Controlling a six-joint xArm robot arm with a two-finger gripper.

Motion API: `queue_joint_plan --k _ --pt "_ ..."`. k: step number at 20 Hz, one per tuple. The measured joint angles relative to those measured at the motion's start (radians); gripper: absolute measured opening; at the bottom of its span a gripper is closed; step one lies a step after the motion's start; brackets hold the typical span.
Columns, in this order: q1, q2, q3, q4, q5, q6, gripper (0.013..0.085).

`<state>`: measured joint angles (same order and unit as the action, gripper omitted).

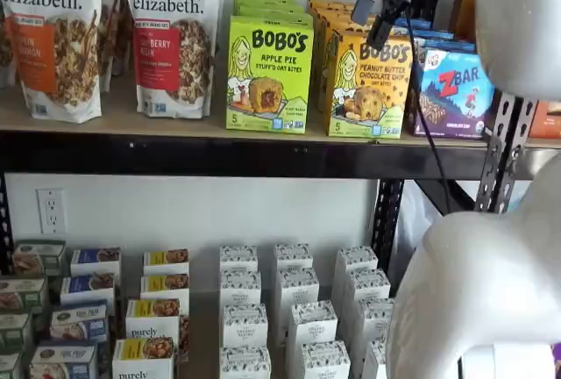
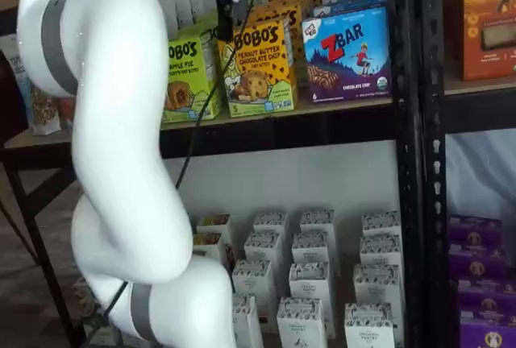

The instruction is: Pick up the orange box on the top shelf, the fifth box from the left

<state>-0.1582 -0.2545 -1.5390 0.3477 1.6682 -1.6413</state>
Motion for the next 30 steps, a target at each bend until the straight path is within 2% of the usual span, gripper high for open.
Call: queue_joint_plan --k 6,11,15,24,30 --pt "-0.007 0.008 0.019 0.006 -0.055 -0.015 0.085" --pt "0.008 0.018 0.029 -0.03 -0.082 -0.016 0.085" --pt "0.017 0.032 0.025 -0.052 -0.073 -0.014 0.085" --pt "0.03 0.078 -0.026 -0.088 0.012 -0.005 0.085" --pt "0.035 0.072 -0.012 -0.092 0.002 -0.002 0.085"
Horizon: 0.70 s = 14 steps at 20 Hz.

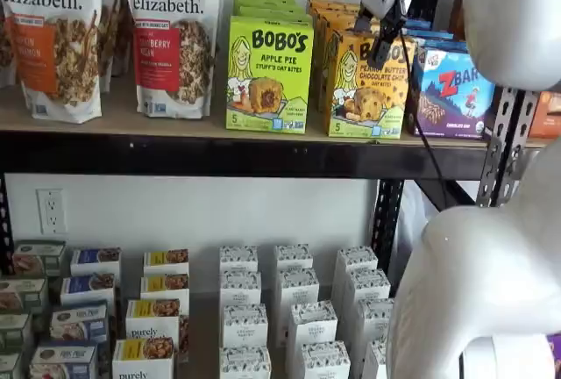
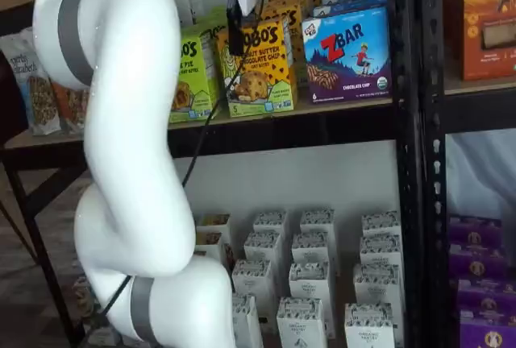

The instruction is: Pick up the orange box on the top shelf, the fifth box from the left

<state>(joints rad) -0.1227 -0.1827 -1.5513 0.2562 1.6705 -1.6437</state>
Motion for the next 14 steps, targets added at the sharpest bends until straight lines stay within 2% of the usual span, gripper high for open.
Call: queue_joint_plan --k 14 --pt "0.014 -0.026 0.053 -0.02 -0.05 0.004 0.085"
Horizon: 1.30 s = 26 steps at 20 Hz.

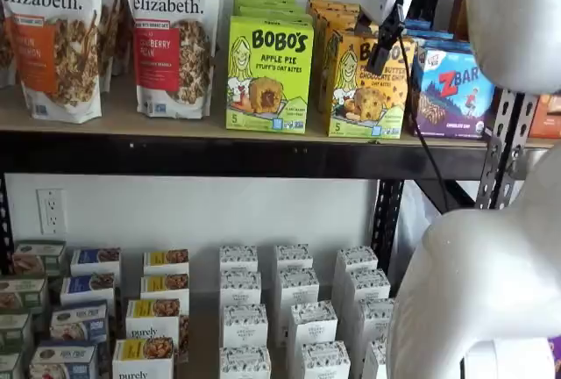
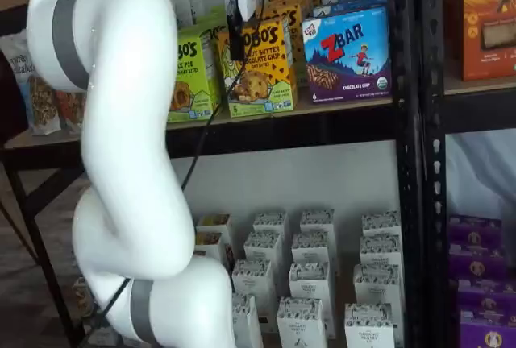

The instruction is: Pick up the orange box on the top shelf, the fifth box from the left

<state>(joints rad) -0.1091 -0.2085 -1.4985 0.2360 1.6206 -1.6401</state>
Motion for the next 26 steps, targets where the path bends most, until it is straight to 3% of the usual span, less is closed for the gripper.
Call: queue_joint_plan --k 9,11,23,26 --pt "0.007 -0.013 0.028 -0.008 -0.031 0.002 0.085" --pt "0.009 -0.014 0.031 -0.009 -0.034 0.003 0.077" --pt "0.012 -0.015 0.036 -0.001 -0.037 0.006 0.053" --pt "0.012 -0.014 0.034 -0.001 -0.035 0.007 0.053"
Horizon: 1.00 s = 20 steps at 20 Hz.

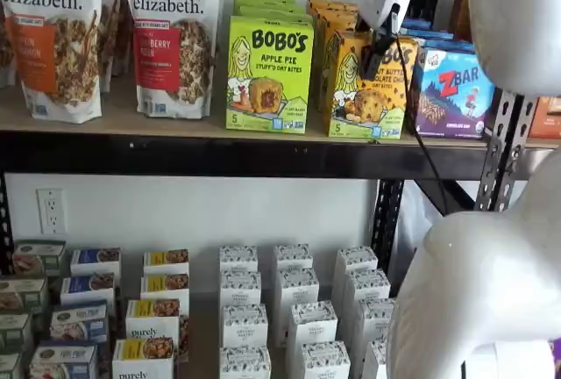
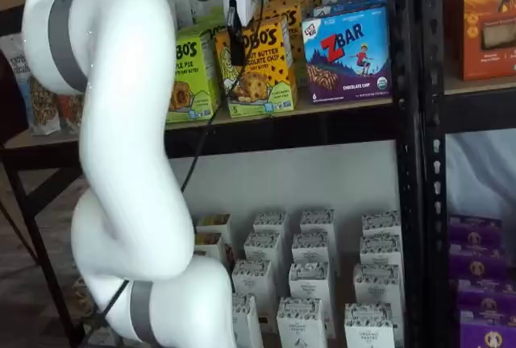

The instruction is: Pick up the orange box on the top shelf, the fifth box from the left

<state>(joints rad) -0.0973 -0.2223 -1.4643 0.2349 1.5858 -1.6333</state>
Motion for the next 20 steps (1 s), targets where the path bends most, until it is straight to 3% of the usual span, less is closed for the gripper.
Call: queue_joint_plan --k 16,20 --pt "0.002 0.0 0.0 -0.004 -0.002 0.002 0.053" --pt "-0.003 -0.008 0.009 0.007 -0.015 -0.002 0.045"
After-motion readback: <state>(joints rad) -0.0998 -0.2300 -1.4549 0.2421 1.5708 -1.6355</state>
